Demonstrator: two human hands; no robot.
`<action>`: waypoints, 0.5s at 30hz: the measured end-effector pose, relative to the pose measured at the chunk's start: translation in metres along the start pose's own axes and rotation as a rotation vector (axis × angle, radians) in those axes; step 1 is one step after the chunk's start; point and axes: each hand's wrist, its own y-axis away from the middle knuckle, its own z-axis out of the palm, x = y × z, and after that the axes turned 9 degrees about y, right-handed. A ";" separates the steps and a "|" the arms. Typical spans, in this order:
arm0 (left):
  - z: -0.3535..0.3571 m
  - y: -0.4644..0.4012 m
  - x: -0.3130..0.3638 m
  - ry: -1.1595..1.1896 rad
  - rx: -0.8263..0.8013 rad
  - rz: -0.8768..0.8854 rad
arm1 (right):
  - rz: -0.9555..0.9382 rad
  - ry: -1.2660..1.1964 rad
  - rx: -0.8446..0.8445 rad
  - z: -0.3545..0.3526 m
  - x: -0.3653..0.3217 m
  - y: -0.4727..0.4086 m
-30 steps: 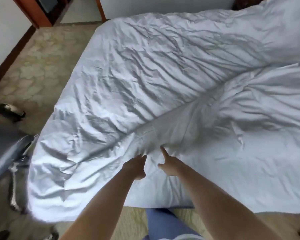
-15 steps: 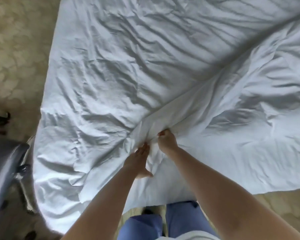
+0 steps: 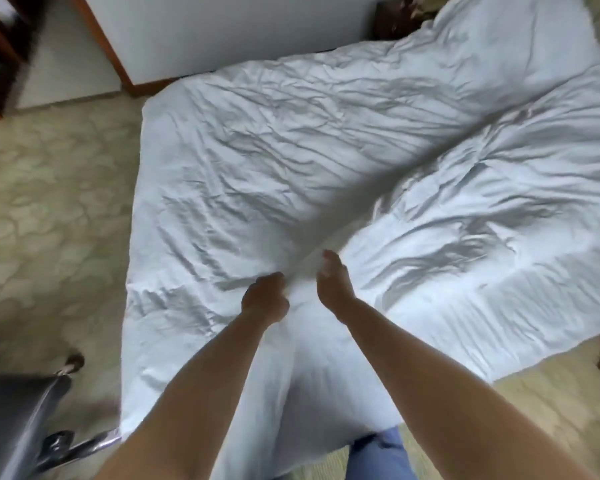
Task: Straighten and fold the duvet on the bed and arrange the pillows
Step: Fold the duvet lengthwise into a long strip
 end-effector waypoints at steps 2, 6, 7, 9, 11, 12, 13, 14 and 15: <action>-0.022 0.000 0.007 0.090 0.038 0.074 | 0.051 -0.041 -0.012 0.009 -0.003 0.032; -0.064 -0.011 0.022 0.221 0.092 0.169 | 0.173 -0.181 -0.259 0.012 -0.013 0.070; -0.075 -0.017 0.029 0.241 0.098 0.176 | 0.183 -0.157 -0.368 0.012 -0.018 0.071; -0.094 -0.031 0.042 0.284 0.123 0.185 | 0.182 -0.130 -0.521 0.021 -0.029 0.067; -0.108 -0.044 0.048 0.360 0.165 0.194 | 0.174 -0.135 -0.553 0.035 -0.047 0.057; -0.114 -0.050 0.049 0.388 0.187 0.205 | 0.169 -0.149 -0.542 0.042 -0.056 0.050; -0.119 -0.054 0.047 0.403 0.194 0.220 | 0.163 -0.170 -0.513 0.049 -0.065 0.044; -0.123 -0.057 0.043 0.401 0.176 0.226 | 0.155 -0.208 -0.487 0.055 -0.073 0.040; -0.124 -0.060 0.036 0.371 0.141 0.218 | 0.144 -0.231 -0.482 0.059 -0.081 0.039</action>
